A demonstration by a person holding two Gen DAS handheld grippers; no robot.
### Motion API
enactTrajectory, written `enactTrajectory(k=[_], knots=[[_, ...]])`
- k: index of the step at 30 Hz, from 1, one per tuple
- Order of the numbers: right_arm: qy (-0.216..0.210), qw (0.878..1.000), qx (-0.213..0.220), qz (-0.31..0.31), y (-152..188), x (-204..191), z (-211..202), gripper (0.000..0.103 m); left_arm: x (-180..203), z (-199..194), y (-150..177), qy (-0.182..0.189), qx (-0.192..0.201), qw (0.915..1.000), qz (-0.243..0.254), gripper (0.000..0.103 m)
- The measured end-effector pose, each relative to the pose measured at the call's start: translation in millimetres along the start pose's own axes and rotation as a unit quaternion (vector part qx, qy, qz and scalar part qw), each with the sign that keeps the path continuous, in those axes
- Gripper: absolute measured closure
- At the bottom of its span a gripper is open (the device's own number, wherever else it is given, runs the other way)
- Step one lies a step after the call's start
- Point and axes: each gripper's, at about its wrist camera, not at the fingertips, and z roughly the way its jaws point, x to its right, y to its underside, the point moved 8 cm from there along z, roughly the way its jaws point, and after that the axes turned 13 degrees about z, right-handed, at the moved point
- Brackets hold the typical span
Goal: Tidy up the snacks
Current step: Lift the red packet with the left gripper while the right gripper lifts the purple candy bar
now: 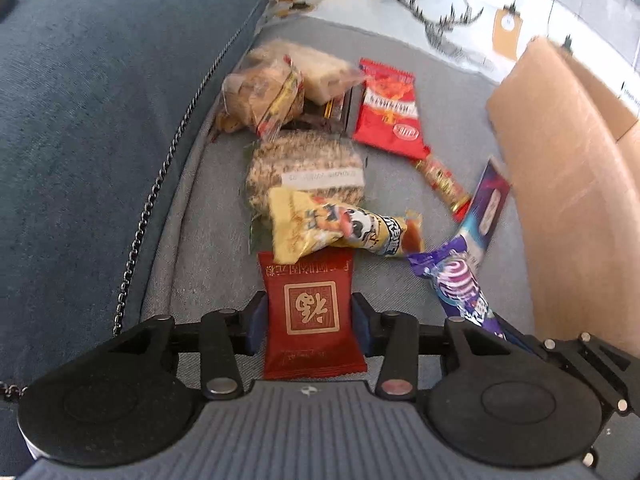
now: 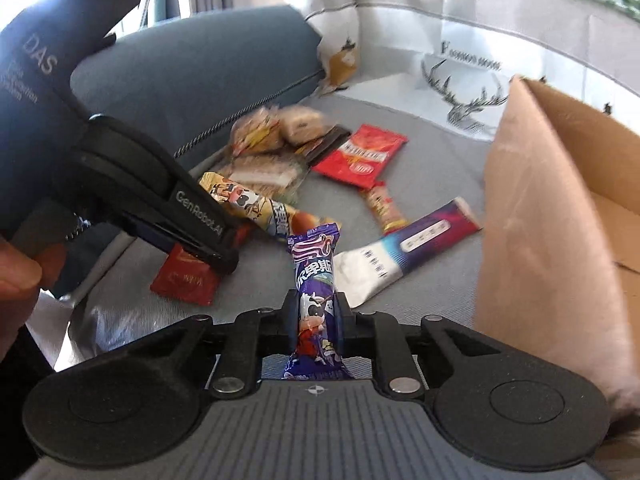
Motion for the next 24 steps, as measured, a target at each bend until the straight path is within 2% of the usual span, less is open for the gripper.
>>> enactTrajectory(k=[12, 24], knots=[[0.015, 0.996, 0.088, 0.029, -29.2, 10.6, -44.4, 0.086, 9.3, -54.2, -25.6, 0.008, 0.117, 0.9928, -0.027, 0.055], [0.021, 0.984, 0.162, 0.066, -66.5, 31.6, -87.5, 0.086, 27.7, -86.7, -42.5, 0.005, 0.181, 0.9817, -0.059, 0.055]])
